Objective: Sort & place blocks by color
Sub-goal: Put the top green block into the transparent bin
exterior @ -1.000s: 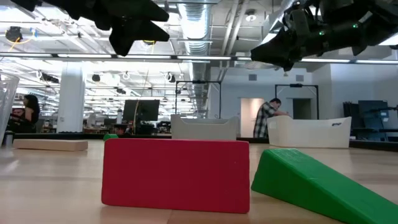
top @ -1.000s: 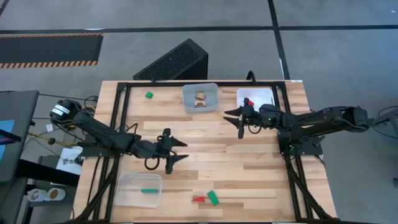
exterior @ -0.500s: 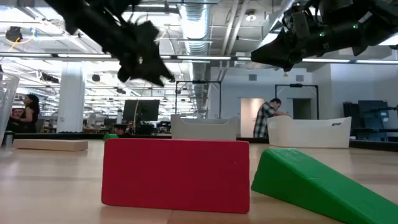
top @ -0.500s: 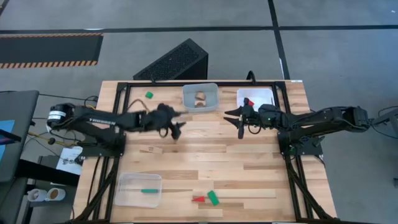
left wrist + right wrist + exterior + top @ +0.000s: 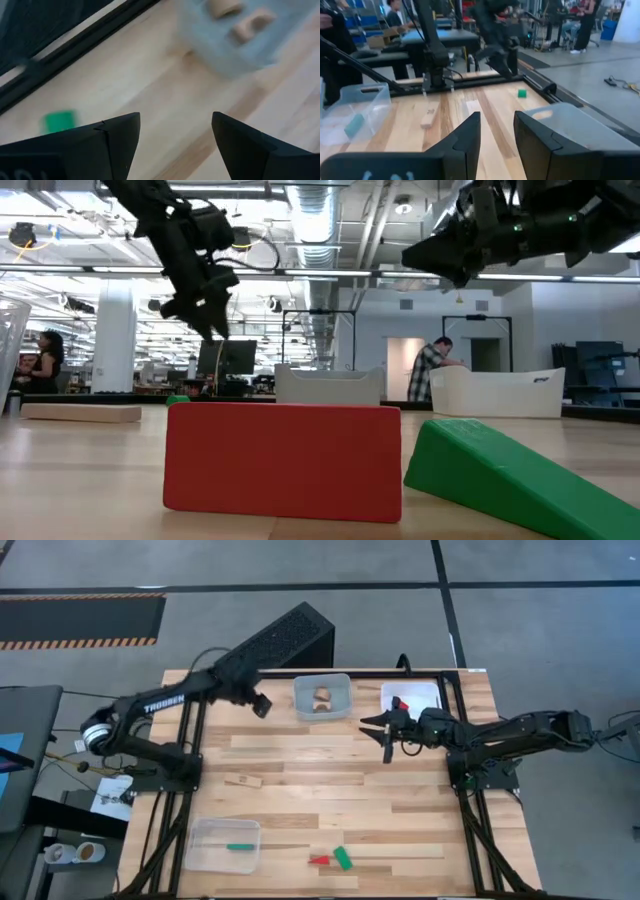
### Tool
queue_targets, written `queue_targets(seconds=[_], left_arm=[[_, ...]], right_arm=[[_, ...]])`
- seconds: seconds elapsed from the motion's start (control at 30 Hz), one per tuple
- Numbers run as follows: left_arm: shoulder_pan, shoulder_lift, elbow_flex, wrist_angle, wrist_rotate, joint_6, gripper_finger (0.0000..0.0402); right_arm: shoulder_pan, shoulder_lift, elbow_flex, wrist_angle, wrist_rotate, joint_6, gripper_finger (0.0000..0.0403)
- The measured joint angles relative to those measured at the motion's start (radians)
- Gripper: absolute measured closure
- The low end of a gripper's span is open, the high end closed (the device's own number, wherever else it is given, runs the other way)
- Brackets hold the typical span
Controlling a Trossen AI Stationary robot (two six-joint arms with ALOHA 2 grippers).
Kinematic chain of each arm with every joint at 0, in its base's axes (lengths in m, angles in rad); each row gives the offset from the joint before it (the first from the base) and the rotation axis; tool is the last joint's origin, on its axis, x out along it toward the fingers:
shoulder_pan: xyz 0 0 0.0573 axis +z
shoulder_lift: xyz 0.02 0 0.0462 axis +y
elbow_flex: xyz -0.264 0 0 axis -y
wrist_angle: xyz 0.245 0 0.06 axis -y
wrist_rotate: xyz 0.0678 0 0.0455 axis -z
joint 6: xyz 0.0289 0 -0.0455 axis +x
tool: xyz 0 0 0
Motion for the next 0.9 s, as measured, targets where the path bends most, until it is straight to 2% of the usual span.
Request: queue_targets(seconds=[0.2, 0.43, 0.57, 0.73, 0.9], left_arm=[[0.126, 0.154, 0.171, -0.217, -0.061, 0.131, 0.0169], [0.182, 0.362, 0.282, -0.38, -0.097, 0.284, 0.0169], [0.202, 0.441, 0.302, -0.399, -0.101, 0.287, 0.0169], [0.228, 0.478, 0.307, -0.38, -0.106, 0.302, 0.0169], [0.241, 0.481, 0.307, -0.379, -0.219, 0.358, 0.0169]], right_arm=[[0.029, 0.0, 0.0, 0.044, 0.0, 0.013, 0.0268], [0.096, 0.0, 0.0, -0.002, 0.001, 0.042, 0.0269], [0.13, 0.0, 0.0, -0.011, 0.003, 0.029, 0.0269], [0.16, 0.0, 0.0, -0.026, 0.004, 0.026, 0.0269], [0.19, 0.0, 0.0, -0.036, 0.049, 0.022, 0.0269]])
